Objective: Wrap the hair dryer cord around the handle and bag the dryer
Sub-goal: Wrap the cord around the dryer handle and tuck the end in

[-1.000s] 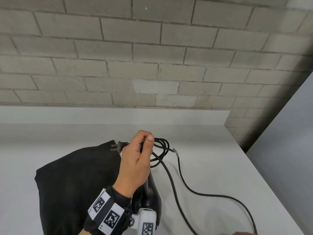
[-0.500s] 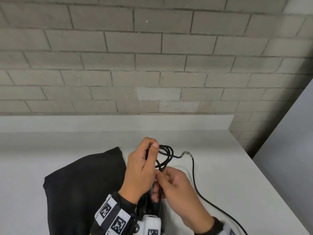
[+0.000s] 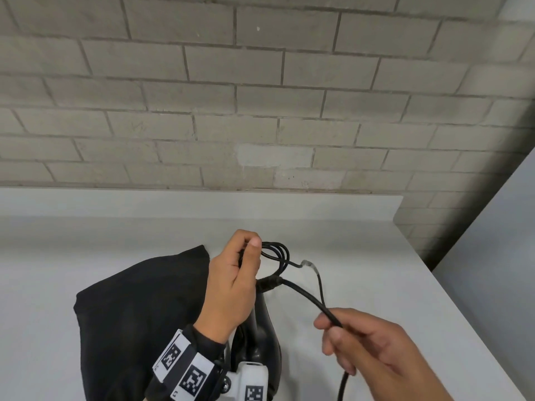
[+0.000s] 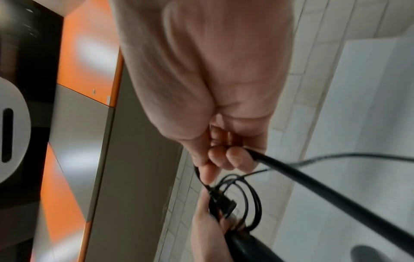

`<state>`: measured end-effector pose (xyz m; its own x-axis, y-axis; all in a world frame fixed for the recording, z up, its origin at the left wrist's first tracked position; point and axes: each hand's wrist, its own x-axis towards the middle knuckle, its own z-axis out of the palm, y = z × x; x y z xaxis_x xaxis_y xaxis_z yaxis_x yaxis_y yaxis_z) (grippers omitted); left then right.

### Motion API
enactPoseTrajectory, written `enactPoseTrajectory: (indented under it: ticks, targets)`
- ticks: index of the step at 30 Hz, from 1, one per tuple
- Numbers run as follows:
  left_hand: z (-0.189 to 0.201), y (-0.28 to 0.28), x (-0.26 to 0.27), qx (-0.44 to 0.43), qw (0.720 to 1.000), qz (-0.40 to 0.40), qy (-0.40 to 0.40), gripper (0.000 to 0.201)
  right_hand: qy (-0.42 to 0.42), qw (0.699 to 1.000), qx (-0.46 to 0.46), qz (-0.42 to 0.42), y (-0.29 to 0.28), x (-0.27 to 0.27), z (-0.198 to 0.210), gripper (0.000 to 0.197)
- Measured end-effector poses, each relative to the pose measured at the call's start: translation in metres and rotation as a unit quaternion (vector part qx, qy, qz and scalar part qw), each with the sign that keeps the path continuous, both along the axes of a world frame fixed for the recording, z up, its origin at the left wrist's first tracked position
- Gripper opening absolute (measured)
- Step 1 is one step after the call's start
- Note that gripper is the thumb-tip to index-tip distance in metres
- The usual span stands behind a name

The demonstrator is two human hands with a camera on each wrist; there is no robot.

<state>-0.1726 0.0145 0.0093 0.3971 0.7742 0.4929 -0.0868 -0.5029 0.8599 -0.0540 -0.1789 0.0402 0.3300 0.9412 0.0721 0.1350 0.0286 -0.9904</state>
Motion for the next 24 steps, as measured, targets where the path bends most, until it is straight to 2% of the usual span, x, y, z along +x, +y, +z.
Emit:
enactPoseTrajectory:
  ticks: [2,5,6,7,8,11,14,17,19,21,24]
  targets:
    - [-0.001,0.001,-0.002,-0.011,1.0,0.0,-0.005,0.031,0.008,1.0,0.003,-0.023,-0.01,0.007,0.005,0.017]
    - [-0.001,0.002,-0.005,-0.017,1.0,-0.003,-0.011,0.032,0.025,0.994,-0.002,-0.102,-0.022,0.02,0.0,0.051]
    - [-0.001,0.002,-0.005,-0.016,1.0,-0.004,-0.011,0.031,0.029,0.99,-0.007,-0.14,-0.024,0.025,-0.004,0.042]
    - [-0.001,0.002,-0.005,-0.016,1.0,-0.006,-0.01,0.031,0.023,0.987,-0.022,-0.157,-0.027,0.032,-0.01,0.024]
    - [-0.001,0.002,-0.005,-0.018,1.0,-0.009,-0.01,0.031,0.0,0.986,-0.047,-0.163,-0.029,0.04,-0.018,0.011]
    - [0.0,0.002,-0.004,-0.02,1.0,-0.017,-0.009,0.03,-0.132,0.972,-0.144,-0.128,-0.037,0.071,-0.056,0.025]
    - [0.0,0.001,-0.003,-0.023,0.999,-0.022,-0.009,0.03,-0.225,0.931,-0.249,-0.142,-0.041,0.089,-0.092,0.034]
    - [0.0,0.0,-0.001,-0.018,1.0,-0.021,-0.006,0.031,-0.28,0.9,-0.29,-0.167,-0.036,0.091,-0.113,0.034]
    - [0.001,-0.001,0.0,-0.015,1.0,-0.021,-0.002,0.032,-0.319,0.894,-0.244,-0.199,-0.026,0.085,-0.115,0.031]
    - [0.001,-0.001,0.002,-0.009,1.0,-0.02,0.003,0.032,-0.341,0.905,-0.138,-0.212,-0.008,0.074,-0.104,0.028]
    - [0.001,-0.002,0.005,-0.007,1.0,-0.026,0.009,0.032,-0.371,0.917,-0.009,-0.145,0.03,0.048,-0.075,0.027]
